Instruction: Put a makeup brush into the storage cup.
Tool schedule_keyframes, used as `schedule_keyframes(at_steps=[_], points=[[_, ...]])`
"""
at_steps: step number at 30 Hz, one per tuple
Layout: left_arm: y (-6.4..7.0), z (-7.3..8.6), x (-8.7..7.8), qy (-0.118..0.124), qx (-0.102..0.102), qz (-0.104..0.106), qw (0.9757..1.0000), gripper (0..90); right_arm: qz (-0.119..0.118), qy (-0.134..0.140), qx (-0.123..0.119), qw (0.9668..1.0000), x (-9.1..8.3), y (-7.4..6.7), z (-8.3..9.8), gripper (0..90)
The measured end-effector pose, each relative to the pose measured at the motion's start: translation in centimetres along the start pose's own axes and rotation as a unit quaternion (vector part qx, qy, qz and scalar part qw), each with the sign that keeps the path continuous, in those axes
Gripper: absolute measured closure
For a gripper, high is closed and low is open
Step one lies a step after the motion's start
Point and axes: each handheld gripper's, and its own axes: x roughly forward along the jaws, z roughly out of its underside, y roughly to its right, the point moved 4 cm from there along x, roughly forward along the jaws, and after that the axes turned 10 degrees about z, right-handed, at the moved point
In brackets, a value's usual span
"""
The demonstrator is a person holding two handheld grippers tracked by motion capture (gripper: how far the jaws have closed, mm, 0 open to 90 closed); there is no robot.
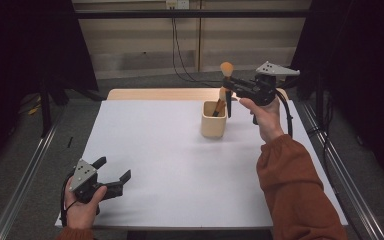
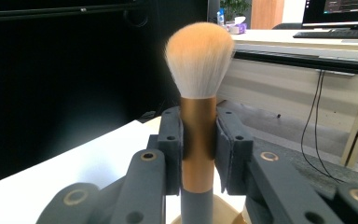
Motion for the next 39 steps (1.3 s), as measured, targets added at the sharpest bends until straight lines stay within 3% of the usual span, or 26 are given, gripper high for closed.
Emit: schedule_keyframes(at_steps=[18,28,39], points=[[0.0,0.0,0.0,0.001,-0.001,0.001,1.0,3.4,0.003,0.001,-0.014,0.9999,2.3,-0.8,-0.8,74.4],[-0.1,0.0,0.0,0.001,-0.002,0.001,1.0,3.4,0.009,-0.006,-0.029,0.9995,4.0,-0.7,0.7,74.3],[-0.1,0.0,0.0,0.002,0.0,0.001,1.0,3.4,0.007,-0.015,-0.021,0.9996,4.9,-0.4,1.9,74.3]])
